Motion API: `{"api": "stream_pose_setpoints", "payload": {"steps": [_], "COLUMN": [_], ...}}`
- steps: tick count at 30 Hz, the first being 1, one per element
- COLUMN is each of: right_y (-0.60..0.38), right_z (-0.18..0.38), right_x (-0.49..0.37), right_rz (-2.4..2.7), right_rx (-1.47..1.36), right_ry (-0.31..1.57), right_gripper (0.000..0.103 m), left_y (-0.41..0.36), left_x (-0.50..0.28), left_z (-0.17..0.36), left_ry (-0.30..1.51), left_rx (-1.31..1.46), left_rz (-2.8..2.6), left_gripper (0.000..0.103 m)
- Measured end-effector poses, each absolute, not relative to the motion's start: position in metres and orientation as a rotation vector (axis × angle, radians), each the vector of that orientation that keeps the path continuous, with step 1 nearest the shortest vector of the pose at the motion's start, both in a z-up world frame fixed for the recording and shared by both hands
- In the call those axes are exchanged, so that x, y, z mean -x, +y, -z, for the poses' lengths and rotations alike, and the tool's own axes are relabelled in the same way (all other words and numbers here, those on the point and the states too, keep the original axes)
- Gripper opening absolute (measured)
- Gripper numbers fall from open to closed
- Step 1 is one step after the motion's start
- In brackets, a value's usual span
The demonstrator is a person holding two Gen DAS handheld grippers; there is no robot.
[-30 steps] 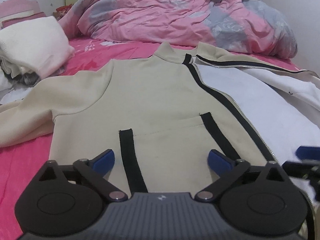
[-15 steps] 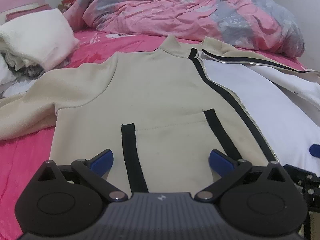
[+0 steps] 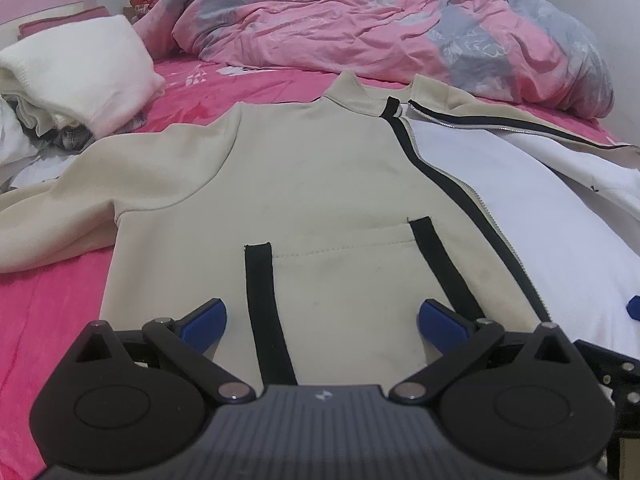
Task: Fold clothes
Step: 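Open the right gripper and hold both grippers above the flat hoodie, then grasp the zipper edge with the right gripper and fold it over the body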
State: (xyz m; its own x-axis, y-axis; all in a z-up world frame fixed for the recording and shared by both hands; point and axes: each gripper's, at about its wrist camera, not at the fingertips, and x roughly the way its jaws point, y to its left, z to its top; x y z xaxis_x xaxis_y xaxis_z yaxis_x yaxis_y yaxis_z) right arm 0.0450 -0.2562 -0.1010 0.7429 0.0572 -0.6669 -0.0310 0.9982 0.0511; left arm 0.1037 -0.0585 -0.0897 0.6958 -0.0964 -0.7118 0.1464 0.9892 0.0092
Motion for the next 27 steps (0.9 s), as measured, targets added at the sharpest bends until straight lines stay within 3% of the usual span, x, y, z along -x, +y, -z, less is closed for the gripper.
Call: {"api": "stream_pose_setpoints", "payload": {"steps": [8, 18, 22, 24, 27], "right_y": [-0.262, -0.352, -0.429, -0.469, -0.506], "right_z": [0.097, 0.031, 0.036, 0.040, 0.068], "right_x": [-0.039, 0.032, 0.037, 0.037, 0.032], "right_rz": [-0.078, 0.138, 0.250, 0.296, 0.251], "right_rx": [-0.037, -0.062, -0.330, -0.489, -0.757], "right_ry": [0.707, 0.352, 0.356, 0.370, 0.411], "right_gripper": [0.102, 0.102, 0.101, 0.094, 0.071], "left_y": [-0.061, -0.057, -0.057, -0.058, -0.058], "left_x": [-0.104, -0.105, -0.105, -0.105, -0.104], "left_z": [0.089, 0.090, 0.090, 0.090, 0.090], "left_ry": [0.794, 0.792, 0.793, 0.794, 0.794], "left_rx": [-0.072, -0.071, -0.070, -0.069, -0.071], "left_rz": [0.131, 0.134, 0.134, 0.133, 0.133], "left_gripper": [0.103, 0.103, 0.103, 0.103, 0.103]}}
